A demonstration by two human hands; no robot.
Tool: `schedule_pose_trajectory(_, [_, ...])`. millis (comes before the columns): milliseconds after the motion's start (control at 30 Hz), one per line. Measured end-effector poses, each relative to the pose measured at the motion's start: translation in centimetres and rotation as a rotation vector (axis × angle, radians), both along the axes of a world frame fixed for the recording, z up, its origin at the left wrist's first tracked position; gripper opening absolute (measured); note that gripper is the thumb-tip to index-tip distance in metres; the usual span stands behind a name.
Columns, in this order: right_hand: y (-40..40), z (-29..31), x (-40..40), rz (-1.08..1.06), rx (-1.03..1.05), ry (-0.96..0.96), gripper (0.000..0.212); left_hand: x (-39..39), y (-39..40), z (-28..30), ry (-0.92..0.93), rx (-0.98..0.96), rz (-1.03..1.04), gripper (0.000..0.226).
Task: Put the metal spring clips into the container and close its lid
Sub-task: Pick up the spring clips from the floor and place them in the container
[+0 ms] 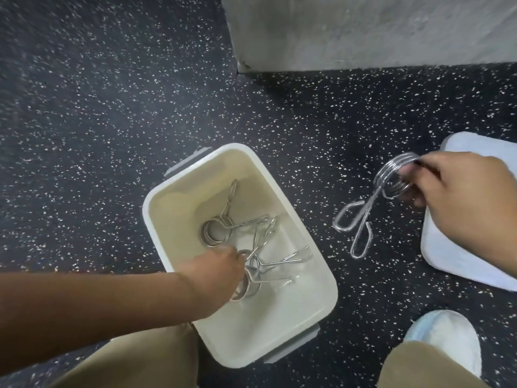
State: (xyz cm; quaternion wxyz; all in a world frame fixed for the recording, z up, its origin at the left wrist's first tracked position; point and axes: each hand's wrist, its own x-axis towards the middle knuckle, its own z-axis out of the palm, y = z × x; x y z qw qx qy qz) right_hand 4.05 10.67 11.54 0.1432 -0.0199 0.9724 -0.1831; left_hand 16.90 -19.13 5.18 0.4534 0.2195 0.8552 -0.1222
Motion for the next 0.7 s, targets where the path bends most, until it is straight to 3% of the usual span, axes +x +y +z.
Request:
schedule_pose_trajectory(233, [-6.9,5.6,-1.6,0.319,-0.109,0.107,0.03,-0.2,-0.8,0.2,0.06,0.16,0.277,0.011])
schedule_pose_trajectory(433, [-13.9,6.5,-2.4,0.632,-0.144,0.12,0.014,-1.2,-3.6,4.1,0.13,0.349,0.372,0.034])
schedule_pose_trajectory(567, [-18.6,5.2,-1.6,0.914,-0.059,0.171,0.02,-1.7,-7.4,7.9,0.222,0.383,0.367,0.023])
schedule_pose_trajectory(700, [-22.9,2.7,0.5,1.174,-0.174,0.328,0.041,-0.3,-11.4,9.2,0.361,0.374,0.355,0.04])
